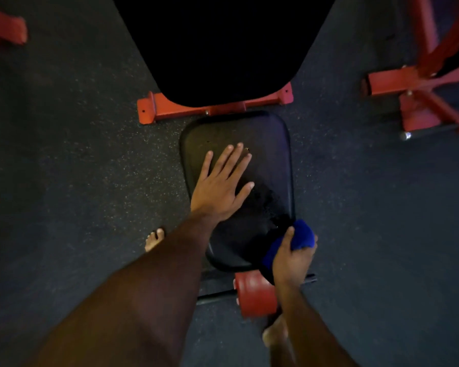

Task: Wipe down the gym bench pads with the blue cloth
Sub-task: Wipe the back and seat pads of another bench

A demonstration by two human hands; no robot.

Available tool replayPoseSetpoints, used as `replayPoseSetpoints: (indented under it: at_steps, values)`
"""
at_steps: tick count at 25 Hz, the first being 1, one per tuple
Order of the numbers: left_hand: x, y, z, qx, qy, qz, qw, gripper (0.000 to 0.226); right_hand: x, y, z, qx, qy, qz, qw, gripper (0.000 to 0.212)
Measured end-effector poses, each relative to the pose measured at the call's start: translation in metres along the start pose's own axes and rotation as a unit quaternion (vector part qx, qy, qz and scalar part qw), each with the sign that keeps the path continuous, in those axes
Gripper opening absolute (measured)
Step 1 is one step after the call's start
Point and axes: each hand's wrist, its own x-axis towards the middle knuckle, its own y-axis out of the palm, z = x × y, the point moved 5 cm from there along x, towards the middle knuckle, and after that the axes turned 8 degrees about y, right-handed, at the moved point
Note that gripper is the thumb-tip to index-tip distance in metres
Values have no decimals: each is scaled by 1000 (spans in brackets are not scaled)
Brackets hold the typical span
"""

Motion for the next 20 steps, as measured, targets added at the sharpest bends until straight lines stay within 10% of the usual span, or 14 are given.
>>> replayPoseSetpoints:
  at_steps: [9,20]
  values:
    - [-3,5,4,-13,12,-36,999,59,129,74,235,-245,-366,202,875,59]
    - [-3,6,4,-10,15,-53,998,58,54,155,251,-399,-587,186,680,65]
